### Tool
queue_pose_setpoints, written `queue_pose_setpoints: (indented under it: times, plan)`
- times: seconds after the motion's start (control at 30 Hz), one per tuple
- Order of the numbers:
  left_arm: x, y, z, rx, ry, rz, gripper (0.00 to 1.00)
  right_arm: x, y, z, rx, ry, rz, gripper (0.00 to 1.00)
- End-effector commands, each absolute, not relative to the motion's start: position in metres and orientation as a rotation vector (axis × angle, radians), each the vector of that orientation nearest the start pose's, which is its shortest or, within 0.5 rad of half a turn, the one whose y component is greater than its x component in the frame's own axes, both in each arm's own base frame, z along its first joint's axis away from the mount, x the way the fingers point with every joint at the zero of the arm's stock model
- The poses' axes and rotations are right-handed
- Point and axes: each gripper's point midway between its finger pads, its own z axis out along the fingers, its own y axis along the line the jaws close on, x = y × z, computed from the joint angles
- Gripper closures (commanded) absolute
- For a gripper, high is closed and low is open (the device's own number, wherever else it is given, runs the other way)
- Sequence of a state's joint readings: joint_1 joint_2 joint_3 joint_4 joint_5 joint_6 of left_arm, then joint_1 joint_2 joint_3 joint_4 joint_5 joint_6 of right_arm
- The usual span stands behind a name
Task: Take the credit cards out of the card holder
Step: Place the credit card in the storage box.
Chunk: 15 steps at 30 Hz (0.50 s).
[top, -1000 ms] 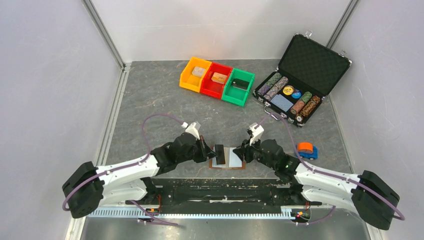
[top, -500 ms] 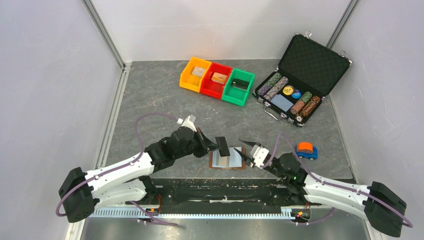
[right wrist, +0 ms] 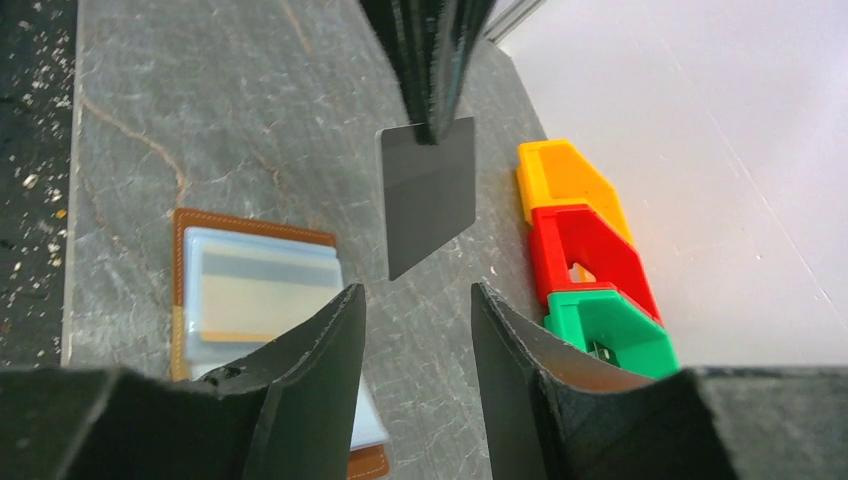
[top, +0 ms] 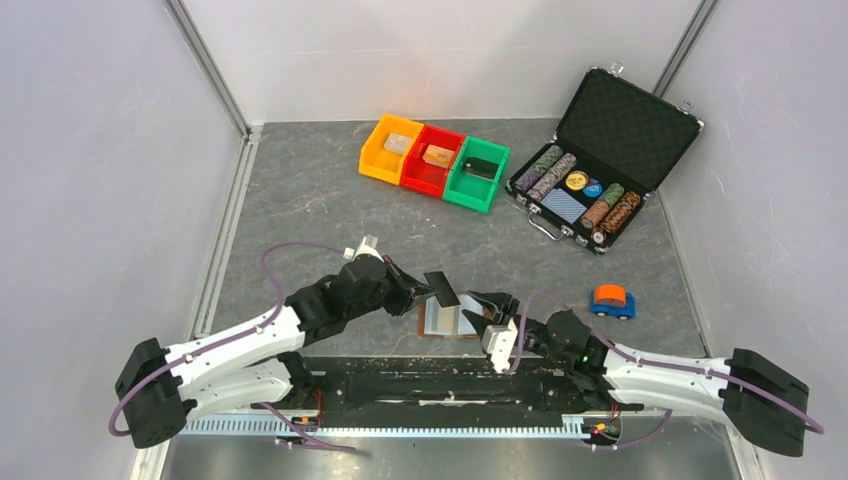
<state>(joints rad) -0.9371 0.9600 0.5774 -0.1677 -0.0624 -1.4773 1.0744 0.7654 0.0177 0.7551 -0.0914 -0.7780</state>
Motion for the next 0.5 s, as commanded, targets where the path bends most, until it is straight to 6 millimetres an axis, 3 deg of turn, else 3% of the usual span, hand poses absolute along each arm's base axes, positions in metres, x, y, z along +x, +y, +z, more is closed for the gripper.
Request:
queue_pose_setpoints:
  times: [0.0, 0.47]
  plan:
    - [0.179, -0.282, 0.165, -0.825, 2.278, -1.288, 0.98, 0.158, 0.267, 0.165, -1.294, 0.828, 0.241, 0.54]
    - [0.173, -0.286, 0.158, -0.929, 2.285, -1.375, 0.98, 0.16, 0.277, 0.17, -1.26, 0.828, 0.154, 0.57]
